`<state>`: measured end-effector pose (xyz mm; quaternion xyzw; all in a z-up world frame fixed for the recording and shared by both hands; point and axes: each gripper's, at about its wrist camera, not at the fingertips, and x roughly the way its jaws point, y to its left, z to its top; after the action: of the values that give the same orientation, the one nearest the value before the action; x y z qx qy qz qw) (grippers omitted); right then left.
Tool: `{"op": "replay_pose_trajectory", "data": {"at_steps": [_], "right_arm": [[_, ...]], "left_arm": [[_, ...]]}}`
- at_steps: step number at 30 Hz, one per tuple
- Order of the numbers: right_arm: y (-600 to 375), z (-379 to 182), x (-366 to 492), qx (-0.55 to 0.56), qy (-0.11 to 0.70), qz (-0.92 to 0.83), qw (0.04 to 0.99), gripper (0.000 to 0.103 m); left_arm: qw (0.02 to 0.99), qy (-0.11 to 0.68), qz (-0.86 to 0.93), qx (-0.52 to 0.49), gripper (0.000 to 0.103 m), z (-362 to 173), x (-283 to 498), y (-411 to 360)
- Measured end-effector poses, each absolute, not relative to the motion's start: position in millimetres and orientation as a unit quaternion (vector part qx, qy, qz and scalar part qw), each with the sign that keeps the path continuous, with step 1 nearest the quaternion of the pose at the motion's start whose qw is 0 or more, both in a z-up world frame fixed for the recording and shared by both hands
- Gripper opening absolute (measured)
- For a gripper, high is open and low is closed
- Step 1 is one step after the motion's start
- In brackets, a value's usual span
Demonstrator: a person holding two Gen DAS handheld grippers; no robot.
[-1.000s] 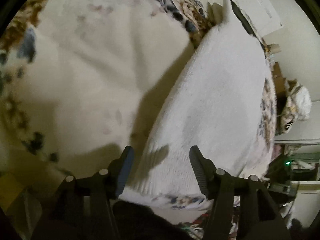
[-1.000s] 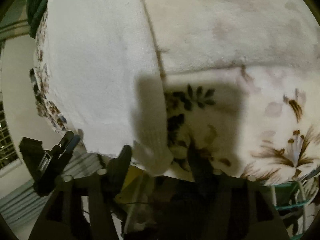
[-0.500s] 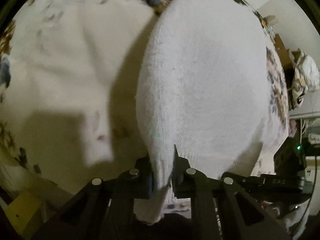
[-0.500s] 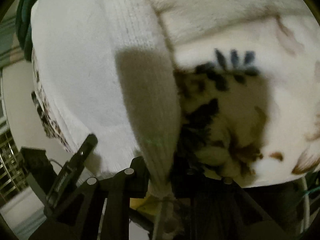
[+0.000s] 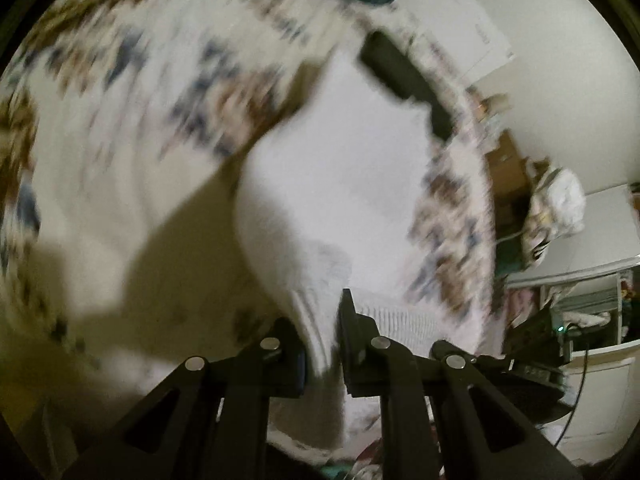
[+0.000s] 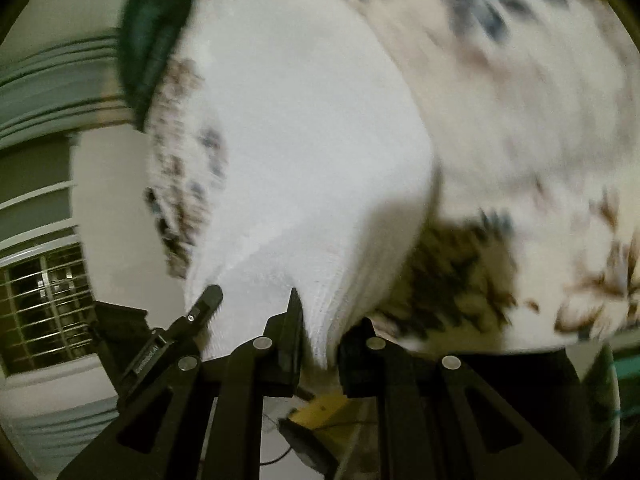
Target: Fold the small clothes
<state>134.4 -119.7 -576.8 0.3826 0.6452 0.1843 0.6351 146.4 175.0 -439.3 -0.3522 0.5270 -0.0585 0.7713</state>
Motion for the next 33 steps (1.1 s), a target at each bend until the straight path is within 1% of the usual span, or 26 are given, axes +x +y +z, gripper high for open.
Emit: {"op": "replay_pose_trajectory", "data": {"at_steps": [1, 2, 3, 5, 6, 9, 11, 12, 13, 15, 16, 17, 18, 19, 20, 21, 22, 23, 24, 27, 31, 32, 33], "right_arm": [[-120, -577, 134, 0.383, 0.645, 0.184, 0.635, 0.014], [-124, -552, 163, 0.385, 0.620, 0.193, 0.656, 0.014], [-124, -552, 163, 0.385, 0.620, 0.193, 0.656, 0.014], [-122, -524, 213, 0.383, 0.591, 0.192, 0.684, 0.014], [-122, -524, 213, 0.383, 0.591, 0.192, 0.684, 0.014], [-136, -507, 272, 0.378, 0.569, 0.181, 0.708, 0.014], [-126, -502, 321, 0.376, 0.559, 0.172, 0.719, 0.014], [-128, -501, 344, 0.377, 0.555, 0.167, 0.723, 0.014], [-128, -502, 369, 0.376, 0.552, 0.161, 0.727, 0.014], [-122, -507, 423, 0.368, 0.549, 0.146, 0.736, 0.015], [-122, -511, 444, 0.365, 0.553, 0.143, 0.735, 0.015], [-121, -519, 465, 0.363, 0.557, 0.136, 0.735, 0.018], [-121, -527, 486, 0.362, 0.562, 0.126, 0.733, 0.023], [-121, -538, 504, 0.365, 0.570, 0.118, 0.727, 0.026], [-121, -548, 517, 0.367, 0.579, 0.116, 0.719, 0.034], [-123, -557, 528, 0.370, 0.585, 0.116, 0.713, 0.043], [-125, -560, 530, 0.370, 0.584, 0.116, 0.713, 0.049], [-128, -561, 533, 0.369, 0.583, 0.114, 0.715, 0.058], [-134, -559, 531, 0.370, 0.578, 0.113, 0.718, 0.064], [-146, -559, 515, 0.357, 0.570, 0.097, 0.733, 0.065], [-149, -568, 501, 0.302, 0.588, 0.073, 0.747, 0.065], [-149, -572, 500, 0.297, 0.591, 0.070, 0.747, 0.065], [-148, -577, 501, 0.293, 0.595, 0.070, 0.745, 0.065]], "left_arm": [[0.779, 0.514, -0.063, -0.353, 0.010, -428, 161, 177], [0.786, 0.502, -0.072, -0.354, 0.010, -419, 180, 178], [0.792, 0.492, -0.077, -0.355, 0.010, -412, 197, 180], [0.797, 0.479, -0.086, -0.357, 0.010, -404, 231, 187], [0.799, 0.474, -0.090, -0.359, 0.010, -404, 251, 187], [0.803, 0.460, -0.105, -0.364, 0.011, -410, 324, 193], [0.802, 0.459, -0.115, -0.364, 0.011, -418, 364, 199], [0.799, 0.462, -0.120, -0.366, 0.014, -425, 389, 201], [0.794, 0.467, -0.125, -0.368, 0.015, -432, 408, 203], [0.786, 0.480, -0.128, -0.368, 0.025, -448, 448, 209], [0.783, 0.483, -0.128, -0.371, 0.027, -455, 460, 212], [0.778, 0.483, -0.129, -0.380, 0.031, -463, 474, 217], [0.773, 0.484, -0.128, -0.390, 0.040, -470, 486, 224], [0.770, 0.485, -0.126, -0.396, 0.044, -473, 491, 228], [0.767, 0.480, -0.129, -0.406, 0.046, -476, 494, 235], [0.767, 0.476, -0.131, -0.410, 0.052, -476, 494, 240], [0.768, 0.476, -0.130, -0.409, 0.055, -477, 493, 244], [0.772, 0.476, -0.126, -0.401, 0.057, -477, 490, 247], [0.781, 0.479, -0.121, -0.382, 0.057, -478, 486, 247], [0.793, 0.509, -0.116, -0.313, 0.057, -488, 485, 233], [0.798, 0.556, -0.118, -0.199, 0.057, -513, 497, 193], [0.802, 0.562, -0.117, -0.166, 0.054, -519, 501, 181], [0.803, 0.567, -0.118, -0.143, 0.045, -524, 505, 174]]}}
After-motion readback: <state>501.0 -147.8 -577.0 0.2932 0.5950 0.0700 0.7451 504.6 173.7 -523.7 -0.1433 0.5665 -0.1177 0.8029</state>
